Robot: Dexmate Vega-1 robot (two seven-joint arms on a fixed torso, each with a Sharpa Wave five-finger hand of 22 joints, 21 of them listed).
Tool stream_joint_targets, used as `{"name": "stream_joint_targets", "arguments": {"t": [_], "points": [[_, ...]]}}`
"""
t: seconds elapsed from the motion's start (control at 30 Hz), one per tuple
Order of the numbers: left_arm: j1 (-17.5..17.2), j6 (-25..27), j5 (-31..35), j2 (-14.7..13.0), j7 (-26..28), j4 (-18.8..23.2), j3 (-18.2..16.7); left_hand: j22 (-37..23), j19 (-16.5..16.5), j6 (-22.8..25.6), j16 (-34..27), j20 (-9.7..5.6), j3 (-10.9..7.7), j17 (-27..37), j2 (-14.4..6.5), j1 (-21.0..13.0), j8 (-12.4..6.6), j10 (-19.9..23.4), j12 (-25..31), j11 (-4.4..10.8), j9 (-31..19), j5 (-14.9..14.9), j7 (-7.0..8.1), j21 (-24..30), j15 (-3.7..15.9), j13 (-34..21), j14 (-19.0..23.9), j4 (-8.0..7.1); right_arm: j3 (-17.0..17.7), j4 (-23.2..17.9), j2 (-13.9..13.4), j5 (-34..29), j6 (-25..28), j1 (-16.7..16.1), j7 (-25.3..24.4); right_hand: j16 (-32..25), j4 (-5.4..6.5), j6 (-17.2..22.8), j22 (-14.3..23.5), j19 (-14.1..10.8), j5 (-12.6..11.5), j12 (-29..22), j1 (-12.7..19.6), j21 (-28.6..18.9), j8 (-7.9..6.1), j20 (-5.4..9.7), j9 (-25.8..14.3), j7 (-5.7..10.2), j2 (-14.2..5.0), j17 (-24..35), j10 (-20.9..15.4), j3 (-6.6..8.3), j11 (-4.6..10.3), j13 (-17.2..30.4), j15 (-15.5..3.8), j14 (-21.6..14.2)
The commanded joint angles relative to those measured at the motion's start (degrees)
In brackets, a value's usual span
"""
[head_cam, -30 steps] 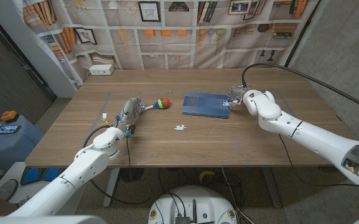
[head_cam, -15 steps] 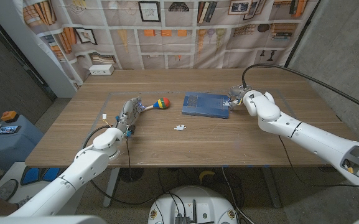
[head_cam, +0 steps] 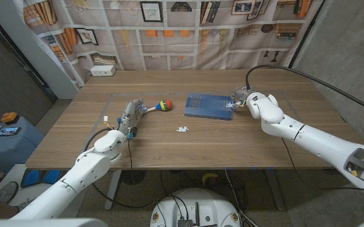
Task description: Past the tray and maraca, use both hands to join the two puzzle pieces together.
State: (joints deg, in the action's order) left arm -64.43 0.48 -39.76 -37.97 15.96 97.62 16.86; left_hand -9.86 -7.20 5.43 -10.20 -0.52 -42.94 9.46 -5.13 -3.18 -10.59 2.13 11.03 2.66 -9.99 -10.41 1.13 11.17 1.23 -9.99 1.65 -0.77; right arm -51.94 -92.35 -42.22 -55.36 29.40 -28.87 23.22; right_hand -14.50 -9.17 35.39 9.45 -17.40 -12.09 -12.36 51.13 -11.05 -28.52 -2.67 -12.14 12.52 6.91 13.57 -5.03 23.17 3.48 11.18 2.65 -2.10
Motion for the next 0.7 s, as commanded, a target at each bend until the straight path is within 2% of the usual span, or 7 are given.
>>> {"name": "stream_joint_targets", "arguments": {"t": [0.03, 0.7], "points": [[0.58, 0.47, -0.17, -0.03, -0.24, -0.37, 0.12, -0.06, -0.23, 0.4, -0.01, 0.38, -0.55, 0.23, -4.65, 0.28, 0.1, 0.32, -0.1, -0.27, -0.15, -0.16, -0.02, -0.05, -0.16, -0.1, 0.27, -0.04, -0.03, 1.0, 0.43, 1.12, 0.24, 0.08, -1.68, -0.42, -0.03, 1.78, 0.24, -0.68, -0.16, -0.3, 0.85, -0.35, -0.78, 0.31, -0.18, -0.08, -0.36, 0.14, -1.03, -0.12, 0.22, 0.12, -0.16, -1.16], [0.35, 0.94, -0.41, -0.01, 0.09, -0.25, 0.24, -0.06, -0.26, 0.4, -0.01, 0.39, -0.61, 0.23, -4.62, 0.27, 0.1, 0.33, -0.1, -0.23, -0.15, -0.16, -0.05, -0.04, -0.14, -0.11, 0.33, -0.07, -0.68, 1.1, 0.4, 1.6, 0.69, 0.45, -2.59, -0.86, -0.15, 5.65, 0.24, -2.15, 0.01, -0.61, 2.18, -0.45, -1.88, 1.05, -0.15, 0.11, -1.42, 0.08, -3.78, 0.13, 0.98, 0.0, -1.14, -2.68]]}}
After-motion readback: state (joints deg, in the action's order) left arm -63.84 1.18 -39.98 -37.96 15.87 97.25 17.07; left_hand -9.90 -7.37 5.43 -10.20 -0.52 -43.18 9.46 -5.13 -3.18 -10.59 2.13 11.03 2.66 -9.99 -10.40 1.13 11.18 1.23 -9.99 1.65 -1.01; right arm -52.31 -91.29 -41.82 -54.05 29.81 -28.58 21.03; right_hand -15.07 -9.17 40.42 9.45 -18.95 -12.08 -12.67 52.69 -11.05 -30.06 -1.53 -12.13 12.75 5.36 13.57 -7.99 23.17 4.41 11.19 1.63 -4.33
